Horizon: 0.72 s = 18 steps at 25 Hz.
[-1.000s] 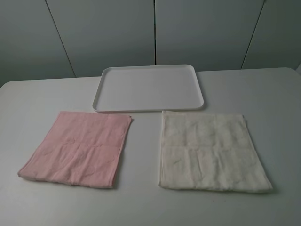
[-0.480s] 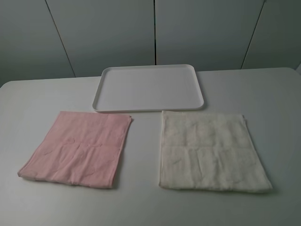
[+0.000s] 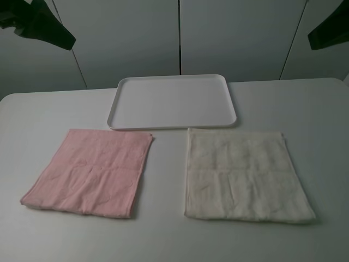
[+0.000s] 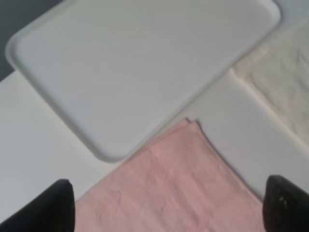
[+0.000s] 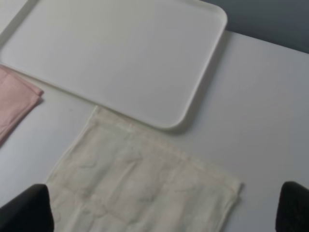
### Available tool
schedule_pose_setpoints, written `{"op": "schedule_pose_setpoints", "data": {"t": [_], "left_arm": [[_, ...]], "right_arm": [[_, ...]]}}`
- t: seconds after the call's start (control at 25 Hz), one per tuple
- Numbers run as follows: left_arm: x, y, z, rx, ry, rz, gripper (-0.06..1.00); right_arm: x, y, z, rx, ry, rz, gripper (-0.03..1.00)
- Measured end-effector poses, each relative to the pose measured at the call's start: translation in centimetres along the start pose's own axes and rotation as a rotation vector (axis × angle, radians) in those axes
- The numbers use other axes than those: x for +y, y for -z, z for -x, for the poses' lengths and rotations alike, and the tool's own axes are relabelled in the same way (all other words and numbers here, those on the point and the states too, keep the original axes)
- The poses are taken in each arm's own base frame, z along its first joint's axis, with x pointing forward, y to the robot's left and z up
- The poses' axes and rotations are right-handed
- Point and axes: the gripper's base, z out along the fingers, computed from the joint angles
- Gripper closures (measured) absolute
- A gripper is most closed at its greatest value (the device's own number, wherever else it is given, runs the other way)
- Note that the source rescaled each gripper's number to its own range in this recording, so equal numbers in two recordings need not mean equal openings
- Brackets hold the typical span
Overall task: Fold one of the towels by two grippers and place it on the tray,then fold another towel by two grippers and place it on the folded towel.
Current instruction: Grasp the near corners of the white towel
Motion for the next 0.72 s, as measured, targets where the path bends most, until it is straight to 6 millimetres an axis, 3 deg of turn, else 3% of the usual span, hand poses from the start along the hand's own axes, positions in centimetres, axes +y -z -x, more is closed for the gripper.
{"op": "schedule_pose_setpoints", "data": {"t": [0.12, 0.32, 0.48, 0.6, 0.72], "left_arm": [[-2.1, -4.2, 1.5, 0.105, -0.151, -0.039, -0.05], [-6.3, -9.5, 2.6, 0.207, -0.331, -0.11, -0.05], [-9.9, -13.5, 2.2, 0.313, -0.494, -0.147, -0.05], [-12.6, -16.1, 1.5, 0.373, -0.594, -0.176, -0.05], [-15.0, -18.0, 1.0, 0.397, -0.663, -0.212, -0.05]], "right_arm": [[-0.9, -2.1, 1.3, 0.077, 0.037, 0.043, -0.03], [-2.0, -5.1, 0.4, 0.272, 0.198, 0.086, -0.03], [-1.9, -6.9, -2.1, 0.468, 0.448, 0.072, -0.03], [-1.2, -8.3, -5.0, 0.592, 0.621, 0.141, -0.03], [-0.9, -9.6, -7.6, 0.635, 0.696, 0.201, -0.03]]}}
